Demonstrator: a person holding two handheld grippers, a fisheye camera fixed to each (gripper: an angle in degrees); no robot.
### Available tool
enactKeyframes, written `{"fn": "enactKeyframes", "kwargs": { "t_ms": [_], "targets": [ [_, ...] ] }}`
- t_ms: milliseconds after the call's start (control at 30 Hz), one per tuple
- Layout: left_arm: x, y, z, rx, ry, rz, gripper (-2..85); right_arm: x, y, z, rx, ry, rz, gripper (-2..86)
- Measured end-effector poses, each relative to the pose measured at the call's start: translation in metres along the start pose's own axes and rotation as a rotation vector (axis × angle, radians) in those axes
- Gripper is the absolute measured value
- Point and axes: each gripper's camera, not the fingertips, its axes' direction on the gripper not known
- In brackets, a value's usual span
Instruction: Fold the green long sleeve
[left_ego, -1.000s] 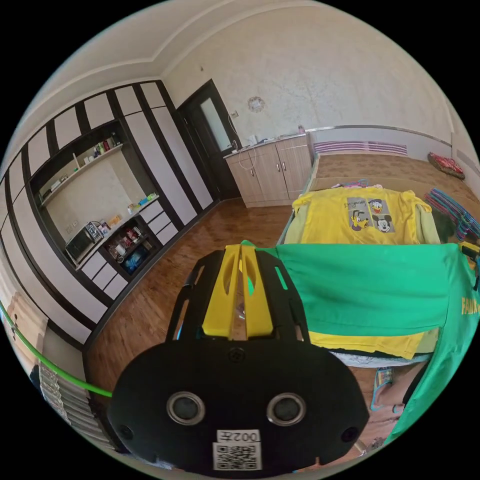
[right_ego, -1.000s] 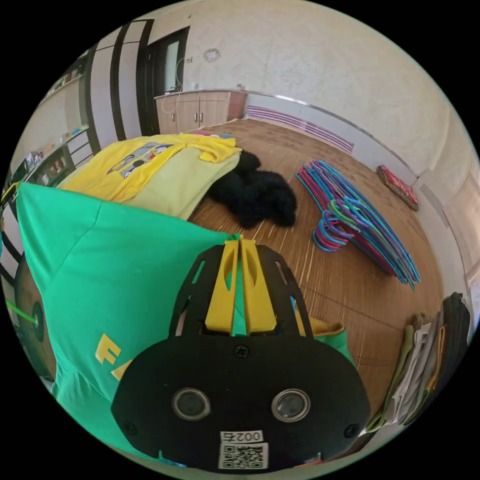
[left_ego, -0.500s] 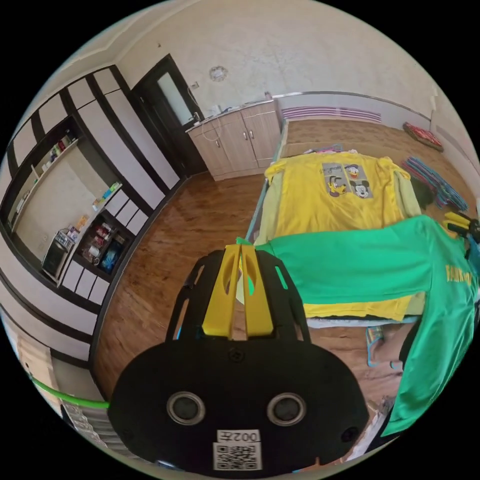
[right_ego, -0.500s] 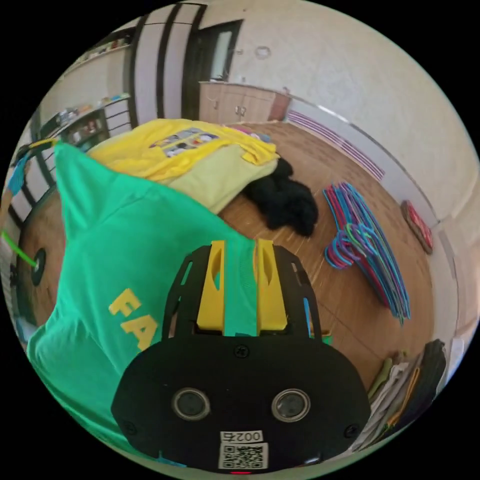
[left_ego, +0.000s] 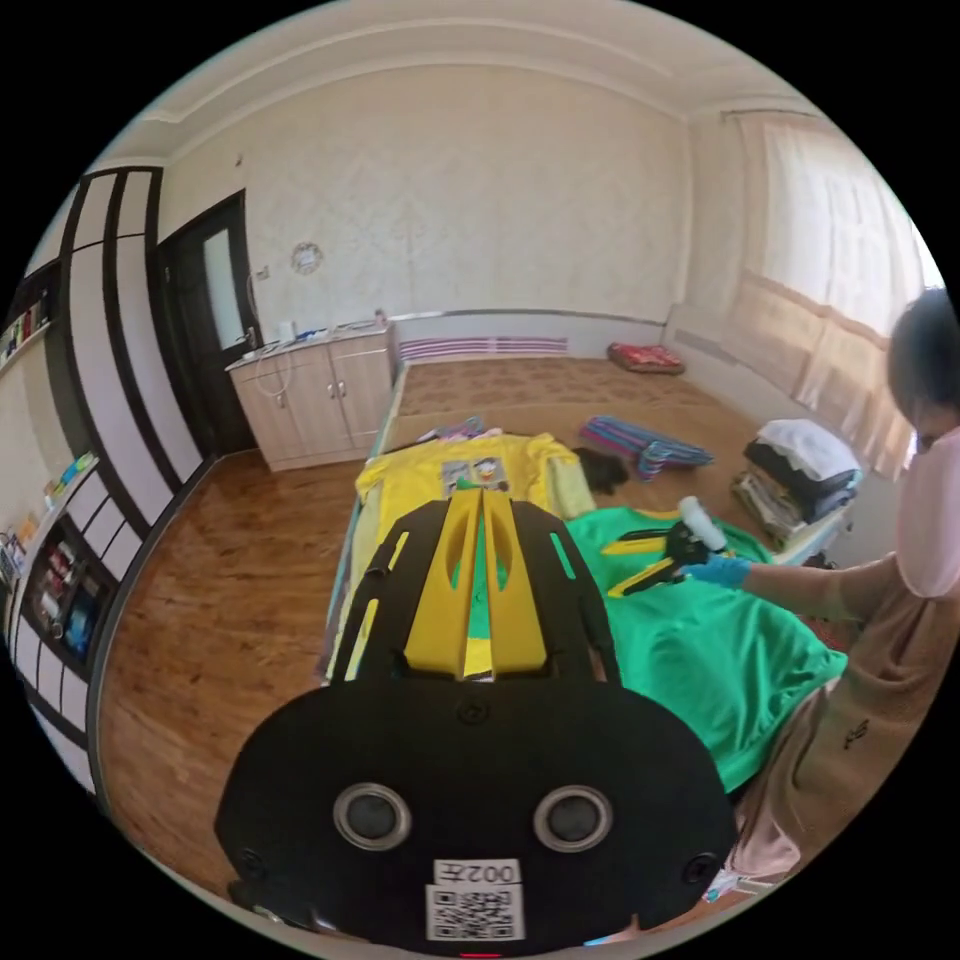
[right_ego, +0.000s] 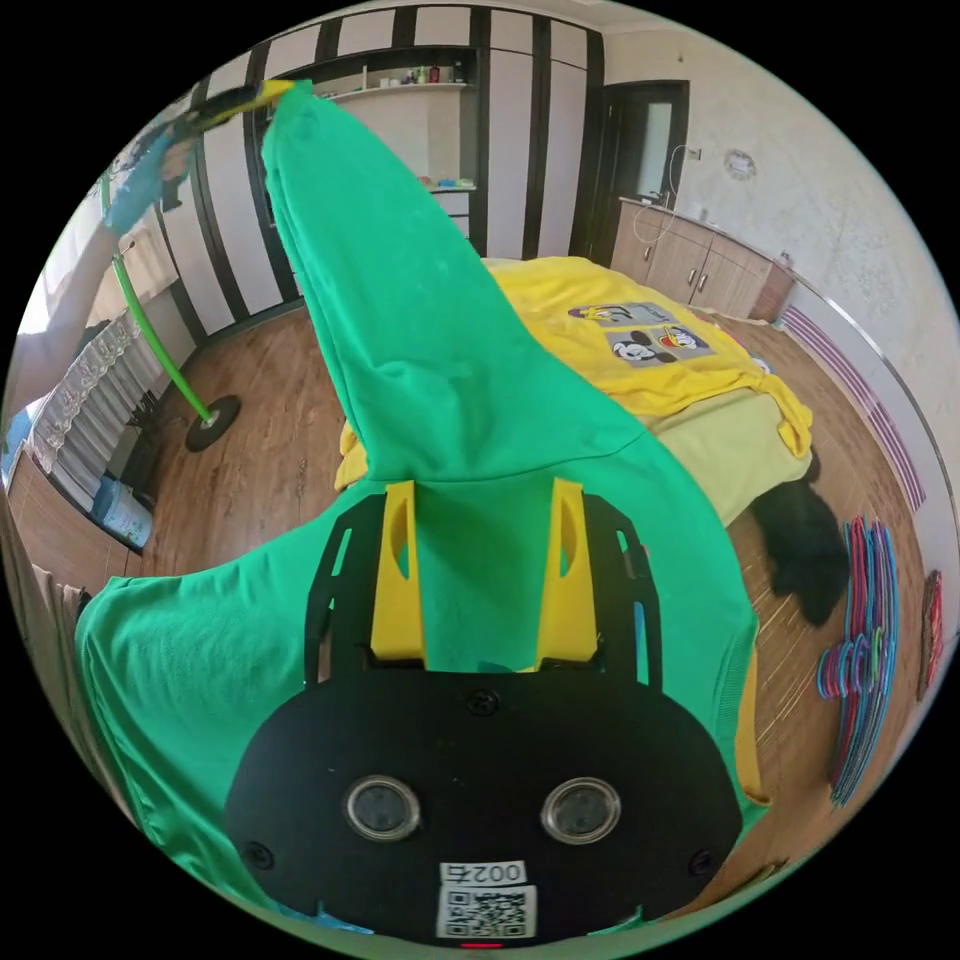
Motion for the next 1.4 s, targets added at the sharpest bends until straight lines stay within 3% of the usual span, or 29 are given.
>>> {"fn": "enactKeyframes", "kwargs": {
  "t_ms": [267,700,1000,1167,1400],
  "targets": [
    [0.06,-0.057,-0.029,0.09,0.26,0.149,-1.0,-0.016,0.011,-0.008,-0.034,-0.003,-0.024,19.3],
    [0.167,-0.129,0.048,-0.025,0.661,0.237,-1.0,-0.028,0.05,-0.036,-0.018,-0.03,0.116,18.7],
    [0.235,-0.128,0.116,-0.207,0.788,0.211,-1.0,-0.024,0.118,-0.09,-0.027,0.014,0.233,16.9],
    [0.278,-0.117,0.152,-0.299,0.785,0.213,-1.0,-0.026,0.188,-0.154,-0.025,0.049,0.326,15.9],
    [0.352,-0.105,0.188,-0.376,0.713,0.271,-1.0,-0.071,0.253,-0.229,0.005,-0.008,0.255,15.9]
  ]
}}
